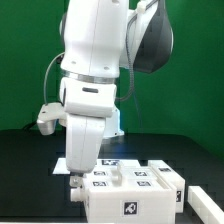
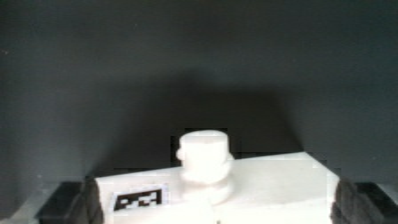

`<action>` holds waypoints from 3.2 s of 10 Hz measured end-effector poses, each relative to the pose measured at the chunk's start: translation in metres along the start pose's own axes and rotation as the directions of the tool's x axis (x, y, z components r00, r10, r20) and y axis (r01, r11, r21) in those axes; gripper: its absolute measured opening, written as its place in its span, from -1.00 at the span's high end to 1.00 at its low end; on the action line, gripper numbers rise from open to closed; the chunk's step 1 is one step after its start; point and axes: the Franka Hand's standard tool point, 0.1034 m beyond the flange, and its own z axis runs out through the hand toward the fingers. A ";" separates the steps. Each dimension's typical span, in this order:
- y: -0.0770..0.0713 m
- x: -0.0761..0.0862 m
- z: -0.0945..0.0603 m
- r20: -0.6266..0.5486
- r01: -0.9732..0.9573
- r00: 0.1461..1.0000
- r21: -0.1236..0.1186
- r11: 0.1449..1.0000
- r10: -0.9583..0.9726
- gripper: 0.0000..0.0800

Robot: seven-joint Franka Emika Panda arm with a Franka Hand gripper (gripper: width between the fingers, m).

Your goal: Assemble cabinet

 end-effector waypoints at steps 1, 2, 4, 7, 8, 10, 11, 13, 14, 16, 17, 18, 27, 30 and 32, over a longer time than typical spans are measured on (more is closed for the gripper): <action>0.001 0.005 0.000 -0.002 -0.015 1.000 0.001 1.000 0.015 -0.62; 0.002 0.009 -0.001 -0.005 -0.025 1.000 0.000 1.000 0.025 -0.62; 0.004 0.013 -0.002 -0.008 -0.046 0.999 -0.003 0.999 0.046 -0.62; 0.004 -0.008 -0.009 0.003 -0.049 0.999 -0.012 0.999 0.049 -0.62; 0.002 -0.011 -0.008 0.004 -0.051 0.999 -0.009 0.999 0.051 -0.62; 0.001 -0.012 -0.007 0.004 -0.059 0.998 -0.008 0.998 0.059 -0.62; 0.001 -0.012 -0.007 0.004 -0.060 0.998 -0.008 0.998 0.060 -0.62; 0.000 -0.013 -0.004 0.003 0.014 1.000 -0.006 1.000 -0.014 -0.62; -0.002 -0.010 0.002 0.003 0.035 0.999 0.004 0.999 -0.035 -0.62; -0.005 -0.004 0.011 0.001 0.041 0.999 0.020 0.999 -0.041 -0.62; -0.006 -0.003 0.015 0.001 0.033 0.999 0.027 0.999 -0.033 -0.62; -0.007 -0.001 0.018 0.000 0.022 1.000 0.031 0.999 -0.022 -0.62; -0.002 0.009 0.013 0.003 -0.034 0.999 0.023 0.999 0.034 -0.62; 0.000 0.000 0.015 0.004 0.006 1.000 0.036 0.999 -0.006 -0.62; 0.005 -0.002 0.014 0.005 0.012 1.000 0.034 0.999 -0.012 -0.62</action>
Offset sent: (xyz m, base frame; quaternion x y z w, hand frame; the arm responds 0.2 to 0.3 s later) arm 0.0073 0.0128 0.0028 0.0059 -0.0021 0.0129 0.9999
